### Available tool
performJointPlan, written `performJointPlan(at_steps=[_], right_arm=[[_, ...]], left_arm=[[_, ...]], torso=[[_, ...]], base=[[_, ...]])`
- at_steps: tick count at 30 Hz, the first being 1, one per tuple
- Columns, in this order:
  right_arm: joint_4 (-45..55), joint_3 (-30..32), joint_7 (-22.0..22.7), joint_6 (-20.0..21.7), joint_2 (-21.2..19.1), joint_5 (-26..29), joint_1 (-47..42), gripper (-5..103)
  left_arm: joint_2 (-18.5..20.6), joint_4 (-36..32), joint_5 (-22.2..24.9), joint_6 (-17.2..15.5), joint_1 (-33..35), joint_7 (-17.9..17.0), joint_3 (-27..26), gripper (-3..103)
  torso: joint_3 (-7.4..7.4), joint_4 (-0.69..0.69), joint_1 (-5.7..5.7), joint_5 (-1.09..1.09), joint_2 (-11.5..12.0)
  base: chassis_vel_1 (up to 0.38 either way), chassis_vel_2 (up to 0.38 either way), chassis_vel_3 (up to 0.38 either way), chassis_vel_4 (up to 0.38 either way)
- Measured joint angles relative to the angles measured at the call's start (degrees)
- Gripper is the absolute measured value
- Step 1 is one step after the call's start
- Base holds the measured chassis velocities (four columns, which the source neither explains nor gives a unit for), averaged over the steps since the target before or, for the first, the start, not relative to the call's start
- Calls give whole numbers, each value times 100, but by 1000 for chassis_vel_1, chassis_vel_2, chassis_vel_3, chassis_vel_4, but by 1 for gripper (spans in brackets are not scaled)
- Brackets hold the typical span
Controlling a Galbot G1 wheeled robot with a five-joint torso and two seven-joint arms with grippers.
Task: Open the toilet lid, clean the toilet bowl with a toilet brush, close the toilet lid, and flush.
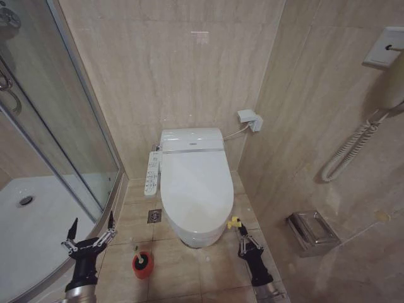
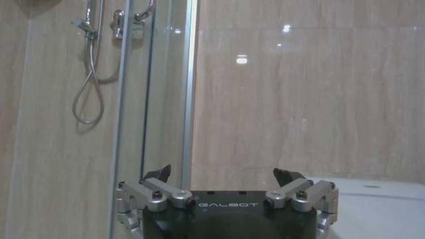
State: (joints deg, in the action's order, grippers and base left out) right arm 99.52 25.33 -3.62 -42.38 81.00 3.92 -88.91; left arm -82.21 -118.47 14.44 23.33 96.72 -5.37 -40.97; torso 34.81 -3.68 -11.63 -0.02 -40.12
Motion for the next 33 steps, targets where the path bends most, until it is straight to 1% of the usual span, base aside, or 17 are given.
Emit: performJointPlan(at_steps=[4, 7, 8, 12, 13, 15, 16, 17, 19, 20, 24, 25, 27, 28, 31, 32, 33], right_arm=[[464, 59, 38, 72, -56, 82, -24, 0], [1025, 135, 112, 316, -197, 288, 74, 0], [1025, 135, 112, 316, -197, 288, 74, 0], [1493, 205, 145, 701, -429, 596, 411, 0], [1493, 205, 145, 701, -429, 596, 411, 0], [1609, 222, 158, 957, -554, 781, 735, 0], [1609, 222, 158, 957, -554, 781, 735, 0], [1615, 223, 163, 1088, -612, 893, 942, 0], [1525, 169, 179, 1286, -744, 1080, 1364, 0], [1525, 169, 179, 1286, -744, 1080, 1364, 0], [900, -74, 197, 1639, -879, 1408, 2399, 0], [900, -74, 197, 1639, -879, 1408, 2399, 0], [403, -206, 201, 1720, -878, 1534, 2966, 0], [403, -206, 201, 1720, -878, 1534, 2966, 0], [-354, -298, 184, 1763, -934, 1729, 3810, 0], [-354, -298, 184, 1763, -934, 1729, 3810, 0], [-540, -319, 176, 1766, -972, 1790, 4033, 0]], left_arm=[[52, 48, 51, 0, -14, 0, -90, 100], [87, 118, 77, -2, -42, 0, -127, 100], [87, 118, 77, -2, -42, 0, -127, 100], [138, 227, 83, -16, -92, 1, -161, 100], [138, 227, 83, -16, -92, 1, -161, 100], [169, 310, 81, -32, -111, 1, -187, 100], [169, 310, 81, -32, -111, 1, -187, 100], [180, 348, 75, -33, -117, 1, -205, 100], [186, 377, 62, -29, -102, 2, -234, 100], [186, 377, 62, -29, -102, 2, -234, 100], [164, 399, 3, -2, -53, 7, -261, 100], [164, 399, 3, -2, -53, 7, -261, 100], [135, 421, -35, -1, -42, 8, -292, 100], [135, 421, -35, -1, -42, 8, -292, 100], [110, 493, -65, -14, -53, 8, -367, 100], [110, 493, -65, -14, -53, 8, -367, 100], [98, 516, -76, -18, -61, 8, -382, 100]], torso=[[0, 1, 0, -1, 0], [0, 1, 0, 0, 0], [0, 1, 0, 0, 0], [1, 1, 0, -1, 0], [1, 1, 0, -1, 0], [1, 0, 0, 0, 0], [1, 0, 0, 0, 0], [1, 0, 0, 0, 0], [1, 0, 0, 0, 0], [1, 0, 0, 0, 0], [1, 0, 0, -2, 0], [1, 0, 0, -2, 0], [1, 1, 0, -1, 0], [1, 1, 0, -1, 0], [0, 1, 0, -2, 0], [0, 1, 0, -2, 0], [0, 2, 0, 0, -1]], base=[[0, 0, 0, 0], [0, 0, 0, 0], [0, 0, 0, 0], [0, 0, 0, 0], [0, 0, 0, 0], [0, 0, 0, 0], [0, 0, 0, 0], [0, 0, 0, 0], [0, 0, 0, 0], [0, 0, 0, 0], [0, 0, 0, 0], [0, 0, 0, 0], [0, 0, 0, 0], [0, 0, 0, 0], [0, 0, 0, 0], [0, 0, 0, 0], [0, 0, 0, 0]])
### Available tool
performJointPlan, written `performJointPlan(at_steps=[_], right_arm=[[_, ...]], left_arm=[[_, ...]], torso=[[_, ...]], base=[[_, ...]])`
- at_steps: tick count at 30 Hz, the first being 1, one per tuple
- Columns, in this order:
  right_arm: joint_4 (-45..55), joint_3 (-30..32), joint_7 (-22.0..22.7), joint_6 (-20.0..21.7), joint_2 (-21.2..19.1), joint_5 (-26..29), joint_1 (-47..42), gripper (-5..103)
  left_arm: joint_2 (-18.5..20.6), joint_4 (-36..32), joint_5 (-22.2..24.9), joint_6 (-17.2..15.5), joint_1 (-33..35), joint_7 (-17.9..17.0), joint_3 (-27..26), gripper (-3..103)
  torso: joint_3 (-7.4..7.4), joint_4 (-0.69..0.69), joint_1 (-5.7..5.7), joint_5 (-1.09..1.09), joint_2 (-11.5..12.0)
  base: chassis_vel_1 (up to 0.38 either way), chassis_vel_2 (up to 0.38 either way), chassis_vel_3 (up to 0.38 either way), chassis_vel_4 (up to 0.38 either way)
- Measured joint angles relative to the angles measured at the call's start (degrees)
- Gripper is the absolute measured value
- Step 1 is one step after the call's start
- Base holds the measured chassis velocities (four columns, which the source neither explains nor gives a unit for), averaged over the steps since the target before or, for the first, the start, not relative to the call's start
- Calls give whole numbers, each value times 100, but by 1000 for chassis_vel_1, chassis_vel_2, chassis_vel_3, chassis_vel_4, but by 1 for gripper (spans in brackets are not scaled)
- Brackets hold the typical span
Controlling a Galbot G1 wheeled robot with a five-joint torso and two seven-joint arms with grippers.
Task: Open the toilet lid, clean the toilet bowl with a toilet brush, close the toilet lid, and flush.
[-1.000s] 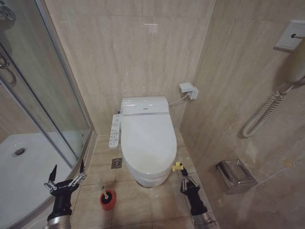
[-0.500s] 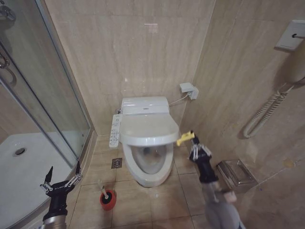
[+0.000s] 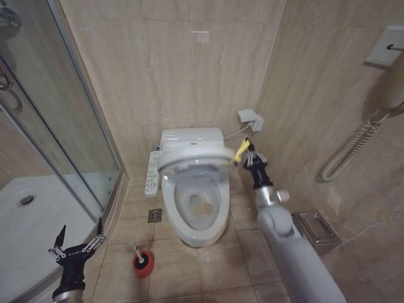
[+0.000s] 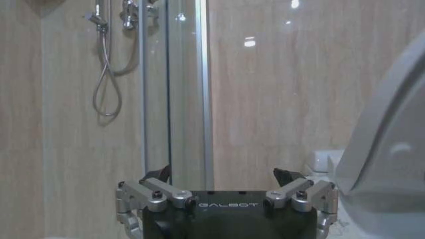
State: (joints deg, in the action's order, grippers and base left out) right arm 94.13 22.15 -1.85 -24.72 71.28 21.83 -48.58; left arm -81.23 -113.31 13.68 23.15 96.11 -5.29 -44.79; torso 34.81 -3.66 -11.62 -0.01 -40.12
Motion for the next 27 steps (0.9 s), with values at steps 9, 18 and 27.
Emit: performJointPlan(at_steps=[9, 18, 27], right_arm=[[-1275, -435, -143, 17, -333, 275, 1378, 0], [-3275, -484, -490, 163, 98, 226, 2943, 0], [-4334, -438, -774, 309, 341, 69, 3688, 0]], left_arm=[[-112, 105, -91, -72, -94, 1, -11, 100], [94, 28, -65, -207, -127, 1, -34, 100], [177, 96, -10, -176, -154, 2, 5, 100]], torso=[[0, -2, 0, 0, 0], [0, 0, 0, 0, 0], [0, -3, -1, -1, 0]], base=[[0, 0, 0, 0], [0, 0, 0, 0], [0, 0, 0, 0]])
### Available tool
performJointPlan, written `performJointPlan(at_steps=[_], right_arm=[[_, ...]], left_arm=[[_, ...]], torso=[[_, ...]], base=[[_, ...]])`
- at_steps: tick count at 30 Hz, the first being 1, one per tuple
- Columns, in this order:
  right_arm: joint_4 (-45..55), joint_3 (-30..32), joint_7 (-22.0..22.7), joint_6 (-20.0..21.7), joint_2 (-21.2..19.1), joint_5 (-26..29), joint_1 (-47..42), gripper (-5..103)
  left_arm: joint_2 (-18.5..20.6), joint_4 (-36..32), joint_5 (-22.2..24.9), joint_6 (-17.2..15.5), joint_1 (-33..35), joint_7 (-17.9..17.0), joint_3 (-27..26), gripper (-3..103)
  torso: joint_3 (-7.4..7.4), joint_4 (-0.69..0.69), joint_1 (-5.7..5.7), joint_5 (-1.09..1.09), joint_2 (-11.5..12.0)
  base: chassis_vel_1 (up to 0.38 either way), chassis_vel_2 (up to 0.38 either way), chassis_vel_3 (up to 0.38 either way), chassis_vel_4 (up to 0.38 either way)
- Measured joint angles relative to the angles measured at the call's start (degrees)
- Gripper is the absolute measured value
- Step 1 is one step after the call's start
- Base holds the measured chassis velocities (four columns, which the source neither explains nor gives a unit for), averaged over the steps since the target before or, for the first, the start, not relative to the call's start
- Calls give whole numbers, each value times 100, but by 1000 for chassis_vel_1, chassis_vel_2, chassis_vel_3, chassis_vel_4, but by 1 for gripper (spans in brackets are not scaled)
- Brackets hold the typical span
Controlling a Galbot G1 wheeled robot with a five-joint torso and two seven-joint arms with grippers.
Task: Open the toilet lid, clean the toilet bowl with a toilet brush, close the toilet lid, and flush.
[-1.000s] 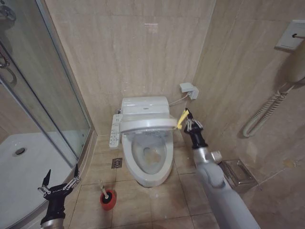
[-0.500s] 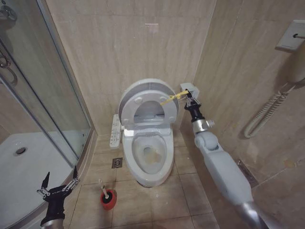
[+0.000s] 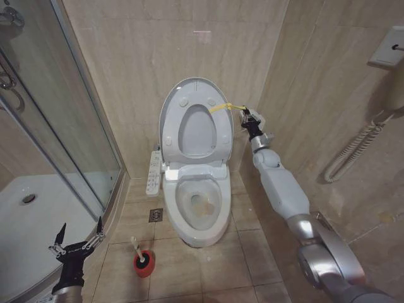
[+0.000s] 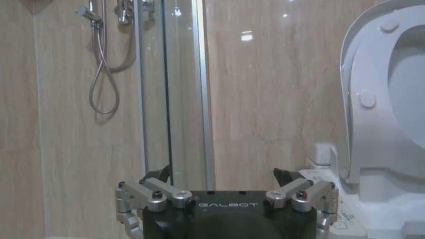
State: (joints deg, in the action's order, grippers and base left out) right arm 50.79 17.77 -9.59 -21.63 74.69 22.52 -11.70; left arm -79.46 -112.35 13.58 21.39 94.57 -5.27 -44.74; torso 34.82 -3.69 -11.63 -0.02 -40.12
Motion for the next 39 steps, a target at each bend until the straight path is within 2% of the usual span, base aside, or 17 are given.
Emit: performJointPlan(at_steps=[7, 11, 16, 26, 27, 33, 34, 39], right_arm=[[-206, 7, -19, 102, 104, -127, 101, 0], [-725, -36, -100, 106, 154, -193, 349, 0], [-883, -32, -122, 140, 202, -246, 444, 0], [-375, -104, 16, 296, 113, -257, 160, 0], [-181, -159, 43, 307, 39, -199, 38, 12], [893, -291, 188, 333, -302, 66, -687, 12], [1142, -291, 222, 343, -369, 117, -871, 38], [1979, -275, 369, 381, -638, 248, -1534, 38]], left_arm=[[95, 30, 102, 46, -20, 3, 4, 100], [213, 39, 213, 67, -21, 5, -49, 100], [320, 42, 306, 73, -6, 7, -100, 100], [382, 15, 378, 75, 13, 14, -141, 100], [382, -5, 382, 76, 22, 14, -141, 100], [387, -82, 393, 72, 51, 15, -150, 100], [382, -89, 393, 72, 55, 15, -144, 100], [330, -120, 376, 71, 64, 14, -92, 100]], torso=[[-1, -1, 0, -1, 0], [-1, 5, 0, 0, 0], [-1, 2, 1, 0, 0], [-1, -1, 0, -1, 0], [0, -1, 0, -1, 0], [0, -2, 0, -2, 0], [0, -2, 0, -2, 0], [-1, 0, 1, -1, 0]], base=[[0, 0, 0, 0], [0, 0, 0, 0], [0, 0, 0, 0], [0, 0, 0, 0], [0, 0, 0, 0], [0, 0, 0, 0], [0, 0, 0, 0], [0, 0, 0, 0]])
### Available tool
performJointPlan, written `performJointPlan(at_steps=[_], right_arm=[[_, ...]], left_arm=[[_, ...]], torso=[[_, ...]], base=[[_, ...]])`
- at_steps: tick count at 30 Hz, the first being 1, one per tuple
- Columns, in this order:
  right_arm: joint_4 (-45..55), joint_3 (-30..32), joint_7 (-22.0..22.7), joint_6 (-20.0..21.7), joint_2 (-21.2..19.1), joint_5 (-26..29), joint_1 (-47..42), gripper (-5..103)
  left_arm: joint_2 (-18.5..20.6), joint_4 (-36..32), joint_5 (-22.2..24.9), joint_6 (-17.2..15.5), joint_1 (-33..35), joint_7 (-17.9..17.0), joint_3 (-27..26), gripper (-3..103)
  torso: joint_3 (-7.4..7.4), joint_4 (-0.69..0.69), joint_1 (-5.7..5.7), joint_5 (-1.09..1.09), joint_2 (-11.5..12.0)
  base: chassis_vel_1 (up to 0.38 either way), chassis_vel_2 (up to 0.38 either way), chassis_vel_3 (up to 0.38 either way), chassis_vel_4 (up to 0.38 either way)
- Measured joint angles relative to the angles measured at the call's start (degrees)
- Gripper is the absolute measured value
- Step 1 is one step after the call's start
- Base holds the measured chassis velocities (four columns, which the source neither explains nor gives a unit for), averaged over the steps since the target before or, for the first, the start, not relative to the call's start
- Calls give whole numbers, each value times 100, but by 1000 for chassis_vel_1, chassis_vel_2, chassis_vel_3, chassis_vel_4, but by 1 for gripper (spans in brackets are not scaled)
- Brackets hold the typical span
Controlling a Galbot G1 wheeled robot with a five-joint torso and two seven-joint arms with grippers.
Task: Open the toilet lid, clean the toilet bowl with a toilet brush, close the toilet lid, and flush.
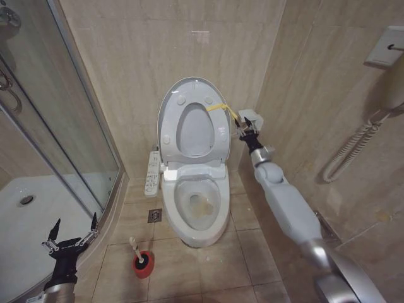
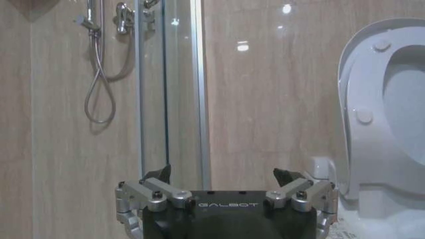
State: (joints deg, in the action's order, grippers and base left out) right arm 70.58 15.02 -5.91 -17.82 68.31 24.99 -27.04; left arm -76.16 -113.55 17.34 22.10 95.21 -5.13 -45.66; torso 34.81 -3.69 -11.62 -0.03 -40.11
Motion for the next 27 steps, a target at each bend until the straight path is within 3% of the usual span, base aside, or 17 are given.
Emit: performJointPlan(at_steps=[2, 3, 9, 10, 19, 20, 27], right_arm=[[295, 24, 71, 7, -101, 43, -240, 38], [541, 44, 132, 20, -179, 89, -421, 65], [1680, 248, 313, -115, -438, 237, -1356, 65], [1966, 306, 348, -150, -500, 287, -1616, 92], [3574, 854, 521, -191, -591, 435, -3176, 92], [3851, 963, 537, -186, -559, 436, -3427, 100], [5116, 1458, 582, -261, -61, 197, -5207, 100]], left_arm=[[-19, -18, -12, 0, 10, 0, 24, 100], [-31, -35, -17, 1, 19, 0, 36, 100], [-54, -123, -20, 2, 60, 1, 60, 100], [-54, -151, -20, 2, 68, 1, 66, 100], [-72, -289, -35, -5, 98, 4, 139, 100], [-64, -294, -31, -9, 81, 3, 138, 100], [-27, -296, 17, 14, -2, 3, 181, 100]], torso=[[0, 0, 0, -2, 0], [0, 0, 0, 0, 0], [0, 0, 0, 0, 0], [0, 2, 0, 1, 0], [-1, 0, 1, 0, 0], [-1, 1, 1, 1, -1], [-1, -2, 1, 1, -1]], base=[[0, 0, 0, 0], [0, 0, 0, 0], [0, 0, 0, 0], [0, 0, 0, 0], [0, 0, 0, 0], [0, 0, 0, 0], [0, 0, 0, 0]])
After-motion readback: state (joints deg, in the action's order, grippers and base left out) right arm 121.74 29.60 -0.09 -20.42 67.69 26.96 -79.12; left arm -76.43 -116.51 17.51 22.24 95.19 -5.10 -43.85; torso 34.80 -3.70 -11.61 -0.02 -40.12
